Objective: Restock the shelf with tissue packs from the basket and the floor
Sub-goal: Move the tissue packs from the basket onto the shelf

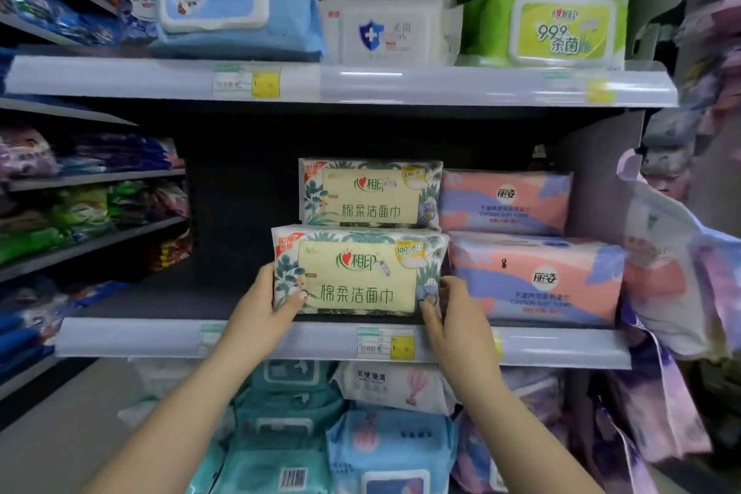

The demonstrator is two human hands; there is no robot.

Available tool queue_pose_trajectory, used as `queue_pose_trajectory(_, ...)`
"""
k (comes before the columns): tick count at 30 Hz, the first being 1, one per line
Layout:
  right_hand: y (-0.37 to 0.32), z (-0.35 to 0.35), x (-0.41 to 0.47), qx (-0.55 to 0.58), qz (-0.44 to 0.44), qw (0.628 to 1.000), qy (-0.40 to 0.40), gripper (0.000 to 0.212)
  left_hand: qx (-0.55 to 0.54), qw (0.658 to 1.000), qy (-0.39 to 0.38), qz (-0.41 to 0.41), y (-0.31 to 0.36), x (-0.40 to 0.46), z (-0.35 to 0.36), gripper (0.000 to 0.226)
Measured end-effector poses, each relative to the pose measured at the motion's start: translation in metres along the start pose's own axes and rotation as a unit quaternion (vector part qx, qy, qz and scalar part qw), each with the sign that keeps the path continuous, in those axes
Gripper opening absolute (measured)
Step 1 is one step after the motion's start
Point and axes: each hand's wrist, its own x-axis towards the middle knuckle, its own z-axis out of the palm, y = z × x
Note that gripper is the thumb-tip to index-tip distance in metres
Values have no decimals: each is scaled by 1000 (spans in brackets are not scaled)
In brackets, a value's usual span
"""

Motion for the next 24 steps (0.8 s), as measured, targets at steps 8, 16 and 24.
queue_pose_trajectory(8,-2,4,-1,-31,22,999,17,24,124,992,10,-4,-7,2,4,55)
queue_pose_trajectory(16,2,11,-2,-86,5,996,21,26,215,975,51,38,-9,-1,7,48)
queue_pose_trajectory(24,3,13,-5,-32,-4,998,52,41,178,981,56,54,-16,-5,9,53)
